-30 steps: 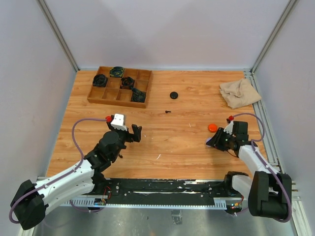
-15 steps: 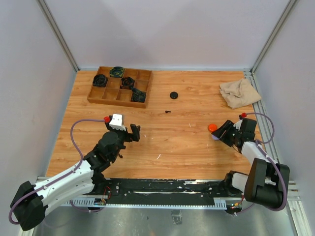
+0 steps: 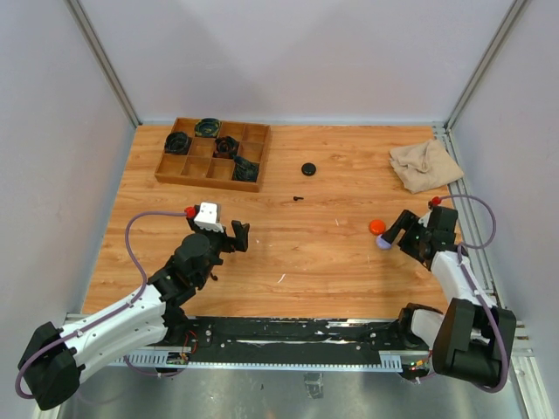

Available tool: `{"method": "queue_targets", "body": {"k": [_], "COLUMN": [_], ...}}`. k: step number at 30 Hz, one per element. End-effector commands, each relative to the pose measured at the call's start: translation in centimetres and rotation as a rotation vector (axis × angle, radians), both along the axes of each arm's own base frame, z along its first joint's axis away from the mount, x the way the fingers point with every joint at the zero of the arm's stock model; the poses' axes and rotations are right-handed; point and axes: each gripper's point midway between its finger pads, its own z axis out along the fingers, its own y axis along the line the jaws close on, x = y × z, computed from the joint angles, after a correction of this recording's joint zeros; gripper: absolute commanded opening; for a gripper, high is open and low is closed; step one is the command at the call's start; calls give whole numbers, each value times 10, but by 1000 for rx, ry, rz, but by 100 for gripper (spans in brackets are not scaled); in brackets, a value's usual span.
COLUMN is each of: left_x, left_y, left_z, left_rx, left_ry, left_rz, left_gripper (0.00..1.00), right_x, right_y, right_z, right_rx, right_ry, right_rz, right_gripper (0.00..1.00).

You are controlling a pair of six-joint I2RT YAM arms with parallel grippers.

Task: Insert the wireless bluetooth earbuds into the charging case
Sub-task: Place the charging case at the center of the board, then pick up the charging case at the center of the board.

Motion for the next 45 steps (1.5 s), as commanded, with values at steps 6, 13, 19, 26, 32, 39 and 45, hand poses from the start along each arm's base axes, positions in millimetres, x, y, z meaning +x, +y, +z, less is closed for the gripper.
{"method": "queue_targets", "body": {"k": [6, 13, 19, 26, 32, 39, 45], "left_x": [1, 1, 2, 2, 3, 3, 3], "left_y": [5, 7, 8, 9, 11, 13, 14], "left_z": [4, 3, 3, 1, 0, -1, -2], "left_rx": [-12, -19, -17, -13, -3, 2, 6], "left_ry": [-8, 0, 1, 4, 6, 9, 10], "left_rz": [32, 45, 54, 56, 71, 79, 84], "left_gripper": [96, 96, 96, 96, 96, 96, 96], "right_x": [54, 119, 170, 214, 243, 264, 268], "right_y": [50, 99, 145, 190, 218, 238, 243], "right_z": [54, 70, 63, 41, 17, 5, -13], "right_rx": [-225, -383, -441, -487, -530, -526, -513], "right_ry": [-139, -255, -286, -277, -263, -270, -215], "right_rz": [263, 420, 524, 601, 664, 693, 704], "right_gripper": [84, 89, 90, 88, 84, 81, 76]}}
